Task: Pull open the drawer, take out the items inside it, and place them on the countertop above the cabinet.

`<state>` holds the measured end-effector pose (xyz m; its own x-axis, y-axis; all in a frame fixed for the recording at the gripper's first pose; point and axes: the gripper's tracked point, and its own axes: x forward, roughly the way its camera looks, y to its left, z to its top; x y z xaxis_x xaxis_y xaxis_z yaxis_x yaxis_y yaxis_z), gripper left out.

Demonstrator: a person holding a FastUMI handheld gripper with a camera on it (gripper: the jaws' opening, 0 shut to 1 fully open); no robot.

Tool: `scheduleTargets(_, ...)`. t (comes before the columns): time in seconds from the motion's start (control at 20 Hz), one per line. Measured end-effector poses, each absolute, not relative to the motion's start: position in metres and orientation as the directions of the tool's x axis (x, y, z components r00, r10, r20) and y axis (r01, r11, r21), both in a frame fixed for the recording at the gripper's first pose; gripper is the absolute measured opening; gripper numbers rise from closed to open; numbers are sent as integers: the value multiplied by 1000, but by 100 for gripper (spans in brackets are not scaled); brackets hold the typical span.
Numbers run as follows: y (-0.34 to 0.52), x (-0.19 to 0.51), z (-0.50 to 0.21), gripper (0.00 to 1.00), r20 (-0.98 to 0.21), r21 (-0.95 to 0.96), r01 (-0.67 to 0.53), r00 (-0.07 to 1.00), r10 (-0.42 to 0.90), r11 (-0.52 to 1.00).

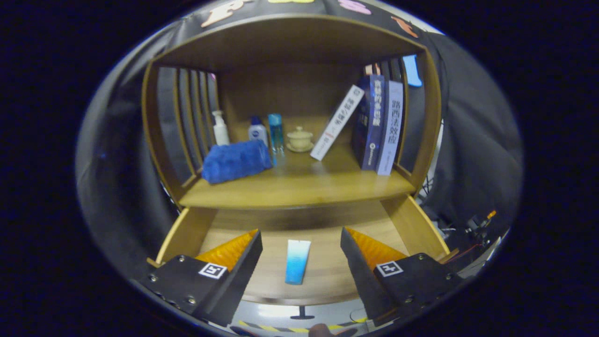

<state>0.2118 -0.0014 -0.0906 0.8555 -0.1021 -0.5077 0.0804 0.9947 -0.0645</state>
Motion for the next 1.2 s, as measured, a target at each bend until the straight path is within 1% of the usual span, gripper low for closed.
scheduleTargets(0.15,7,217,-149,100,-713,-9,86,698,-67,996)
scheduleTargets(0.3,-4,218,-189,100,-828,2,157,555,-87,988)
scheduleTargets(0.4,-7,213,-211,100,-880,7,199,467,-88,980)
scheduleTargets(0.45,-5,212,-220,100,-893,16,208,443,-79,978)
scheduleTargets(0.65,-4,214,-239,98,-915,22,203,399,-62,979)
scheduleTargets(0.8,9,212,-245,64,-929,85,220,371,-3,972)
scheduleTargets(0.85,9,217,-247,62,-923,85,217,384,-5,973)
scheduleTargets(0.9,10,220,-257,54,-921,87,216,390,-4,972)
scheduleTargets(0.95,11,220,-242,45,-919,77,200,395,-9,977)
scheduleTargets(1.0,11,219,-242,37,-913,62,175,407,-15,983)
scheduleTargets(1.1,14,219,-237,37,-898,58,136,440,-8,989)
scheduleTargets(1.2,18,221,-229,37,-874,102,126,485,29,987)
